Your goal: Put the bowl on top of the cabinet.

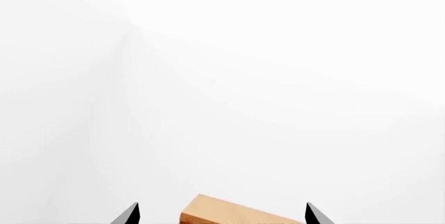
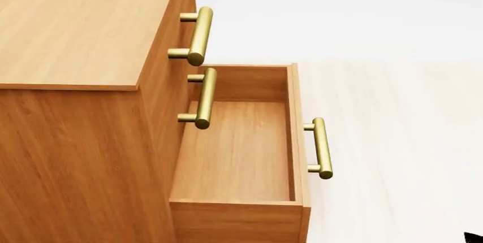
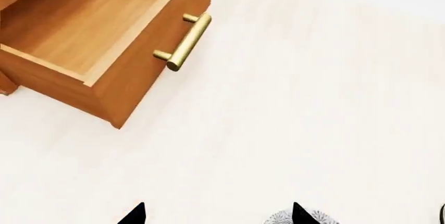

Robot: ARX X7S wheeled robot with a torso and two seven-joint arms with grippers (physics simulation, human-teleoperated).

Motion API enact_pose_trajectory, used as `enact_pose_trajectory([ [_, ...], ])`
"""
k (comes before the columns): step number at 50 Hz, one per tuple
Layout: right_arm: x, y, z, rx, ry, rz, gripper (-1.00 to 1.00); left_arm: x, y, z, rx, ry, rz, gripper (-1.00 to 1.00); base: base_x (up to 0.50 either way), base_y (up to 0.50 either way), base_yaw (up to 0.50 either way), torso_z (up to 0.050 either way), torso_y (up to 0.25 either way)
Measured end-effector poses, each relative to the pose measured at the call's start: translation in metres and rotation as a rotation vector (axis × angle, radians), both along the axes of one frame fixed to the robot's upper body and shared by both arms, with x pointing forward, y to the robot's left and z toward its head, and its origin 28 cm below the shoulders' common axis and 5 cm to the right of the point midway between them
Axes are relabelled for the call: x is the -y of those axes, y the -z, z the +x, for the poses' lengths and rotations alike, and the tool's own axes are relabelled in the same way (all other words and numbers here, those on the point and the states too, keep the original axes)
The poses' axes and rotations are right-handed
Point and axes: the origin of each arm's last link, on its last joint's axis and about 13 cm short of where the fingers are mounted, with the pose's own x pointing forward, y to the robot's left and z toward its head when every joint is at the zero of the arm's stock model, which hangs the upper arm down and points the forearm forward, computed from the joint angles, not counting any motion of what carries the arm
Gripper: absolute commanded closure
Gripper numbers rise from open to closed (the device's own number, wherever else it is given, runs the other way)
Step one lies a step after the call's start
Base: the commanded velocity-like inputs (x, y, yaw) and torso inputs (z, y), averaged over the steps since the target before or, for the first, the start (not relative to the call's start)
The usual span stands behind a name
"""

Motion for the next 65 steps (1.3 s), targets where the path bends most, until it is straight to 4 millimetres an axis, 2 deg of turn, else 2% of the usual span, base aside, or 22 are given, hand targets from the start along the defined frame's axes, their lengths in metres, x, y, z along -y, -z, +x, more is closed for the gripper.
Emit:
enact_pose_trajectory([
  [10,0.006,0.004,-0.009,-0.187,-0.008,-0.035,-1.0,0.0,0.001,0.0,-0.003,0.002,0.001,-1.0,0.0,0.0,0.0,0.0,0.0],
  [21,0.009,0.012,-0.012,-0.284,0.0,-0.051,-1.0,0.0,0.001,0.0,-0.004,0.003,0.001,-1.0,0.0,0.0,0.0,0.0,0.0],
  [49,0.016,0.018,0.001,-0.287,0.066,-0.082,-1.0,0.001,0.003,0.001,-0.009,0.01,0.003,-1.0,0.0,0.0,0.0,0.0,0.0],
  [65,0.016,0.036,0.017,-0.295,0.103,-0.066,-1.0,0.001,0.003,0.002,-0.012,0.014,0.005,-1.0,0.0,0.0,0.0,0.0,0.0],
])
